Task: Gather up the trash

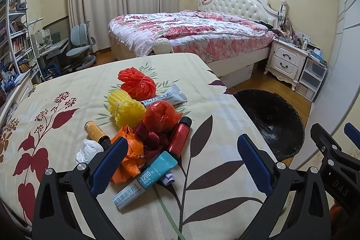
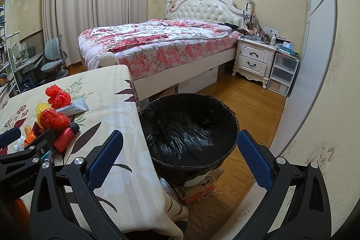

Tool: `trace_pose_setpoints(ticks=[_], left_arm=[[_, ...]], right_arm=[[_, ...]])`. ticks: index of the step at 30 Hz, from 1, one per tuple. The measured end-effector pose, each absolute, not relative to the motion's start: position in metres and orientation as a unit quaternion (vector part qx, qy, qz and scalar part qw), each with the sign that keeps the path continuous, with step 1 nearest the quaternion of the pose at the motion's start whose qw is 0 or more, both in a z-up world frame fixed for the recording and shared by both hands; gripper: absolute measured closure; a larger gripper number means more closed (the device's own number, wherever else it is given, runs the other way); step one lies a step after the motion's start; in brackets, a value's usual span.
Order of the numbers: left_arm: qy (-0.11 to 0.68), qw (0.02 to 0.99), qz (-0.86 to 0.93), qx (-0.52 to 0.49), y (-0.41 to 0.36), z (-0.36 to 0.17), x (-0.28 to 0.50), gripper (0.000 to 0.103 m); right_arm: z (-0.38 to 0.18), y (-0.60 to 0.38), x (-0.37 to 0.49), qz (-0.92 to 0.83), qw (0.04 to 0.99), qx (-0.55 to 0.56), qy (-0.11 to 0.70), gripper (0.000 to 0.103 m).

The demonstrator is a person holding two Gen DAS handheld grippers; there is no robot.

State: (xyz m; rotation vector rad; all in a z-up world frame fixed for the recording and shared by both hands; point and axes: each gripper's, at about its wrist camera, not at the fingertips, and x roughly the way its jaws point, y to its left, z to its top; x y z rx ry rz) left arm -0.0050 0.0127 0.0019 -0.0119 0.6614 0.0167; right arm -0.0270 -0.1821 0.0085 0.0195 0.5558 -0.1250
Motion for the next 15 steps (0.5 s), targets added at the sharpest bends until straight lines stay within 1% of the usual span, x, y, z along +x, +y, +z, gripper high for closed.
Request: trace_pose_setpoints(ticks=[15], left_arm=[[0.331,0.944,0.007,-0.008,0.0152,-0.0004,-0.0039,0.007]], right_arm=[[0.0034,-0.1801,-0.028,-0.06,0.959,0.007,0.276,0.004]])
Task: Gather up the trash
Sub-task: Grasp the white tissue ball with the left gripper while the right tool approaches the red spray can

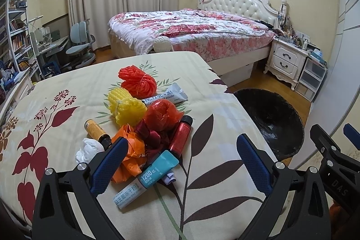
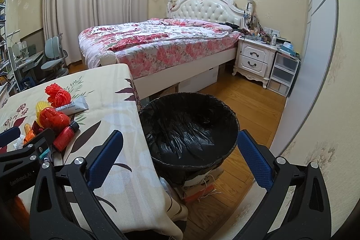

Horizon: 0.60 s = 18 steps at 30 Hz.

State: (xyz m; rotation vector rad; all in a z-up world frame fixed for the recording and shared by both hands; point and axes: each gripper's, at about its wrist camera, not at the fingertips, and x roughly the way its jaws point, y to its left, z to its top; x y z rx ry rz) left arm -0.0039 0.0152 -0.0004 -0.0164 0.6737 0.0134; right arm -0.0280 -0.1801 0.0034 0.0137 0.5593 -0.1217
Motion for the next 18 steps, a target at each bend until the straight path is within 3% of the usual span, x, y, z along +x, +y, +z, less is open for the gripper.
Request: trace_pose_setpoints(ticks=[10,16,18], left_arm=[[0.33,0.944,0.015,-0.004,0.026,0.003,-0.006,0.01],[0.329,0.943,0.05,-0.006,0.059,0.008,-0.009,0.019],[0.331,0.941,0.062,-0.012,0.073,0.008,-0.011,0.02]], right_arm=[[0.001,-0.176,-0.024,-0.05,0.957,0.009,0.286,0.004],[0.0,-0.164,-0.021,-0.028,0.955,0.008,0.294,0.005],[0.0,-0.158,-0.021,-0.02,0.955,0.006,0.297,0.012]])
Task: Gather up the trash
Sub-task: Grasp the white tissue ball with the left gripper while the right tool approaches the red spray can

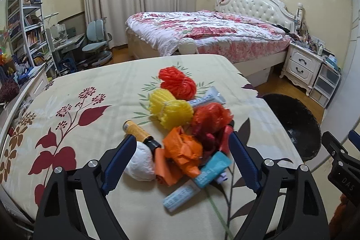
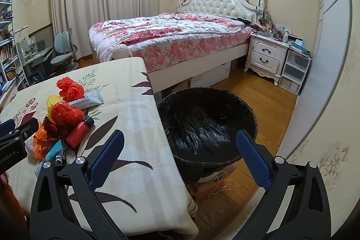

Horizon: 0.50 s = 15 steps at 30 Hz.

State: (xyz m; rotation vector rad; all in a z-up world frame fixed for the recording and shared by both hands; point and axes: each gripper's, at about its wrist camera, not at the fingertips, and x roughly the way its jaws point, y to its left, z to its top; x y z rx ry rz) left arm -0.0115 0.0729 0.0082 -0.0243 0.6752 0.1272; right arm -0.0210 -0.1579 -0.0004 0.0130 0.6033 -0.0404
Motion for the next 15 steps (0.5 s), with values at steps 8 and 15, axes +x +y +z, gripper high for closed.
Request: trace_pose_setpoints(ticks=[8,15], left_arm=[[0.347,0.931,0.108,-0.024,0.12,-0.004,-0.022,0.02],[0.366,0.923,0.115,-0.036,0.134,-0.018,-0.019,0.02]], right_arm=[[-0.006,-0.128,-0.016,0.025,0.948,0.006,0.317,0.024],[-0.012,-0.107,-0.015,0.047,0.945,-0.004,0.324,0.024]])
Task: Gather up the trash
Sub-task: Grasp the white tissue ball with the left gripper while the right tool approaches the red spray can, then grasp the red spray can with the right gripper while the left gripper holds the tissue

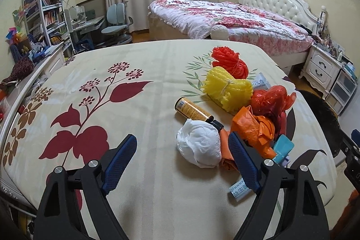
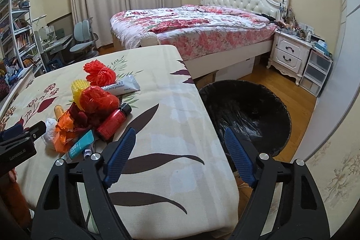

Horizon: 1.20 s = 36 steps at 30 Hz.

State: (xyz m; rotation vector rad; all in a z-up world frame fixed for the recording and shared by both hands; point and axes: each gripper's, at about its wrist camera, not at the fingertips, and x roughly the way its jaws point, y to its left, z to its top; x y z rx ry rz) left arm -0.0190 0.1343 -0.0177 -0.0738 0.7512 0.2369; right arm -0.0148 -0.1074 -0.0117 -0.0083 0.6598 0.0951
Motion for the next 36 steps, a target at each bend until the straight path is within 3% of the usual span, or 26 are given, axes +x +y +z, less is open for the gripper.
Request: trace_pose_setpoints(ticks=[8,13,15,18,36], left_arm=[[0.383,0.917,0.109,-0.028,0.131,-0.035,-0.005,0.021],[0.383,0.919,0.095,-0.025,0.132,-0.037,-0.006,0.044],[0.384,0.92,0.081,-0.024,0.13,-0.037,-0.007,0.06],[0.383,0.921,0.068,-0.025,0.129,-0.037,-0.008,0.068],[0.362,0.927,0.09,-0.047,0.155,-0.022,-0.023,0.073]], right_arm=[[-0.014,-0.102,-0.014,0.05,0.943,-0.005,0.329,0.024],[-0.016,-0.097,-0.012,0.055,0.942,-0.01,0.33,0.024],[-0.016,-0.094,-0.011,0.058,0.942,-0.012,0.329,0.024],[-0.015,-0.088,-0.012,0.065,0.942,-0.015,0.328,0.024],[-0.003,-0.063,0.001,0.094,0.944,-0.024,0.316,0.024]])
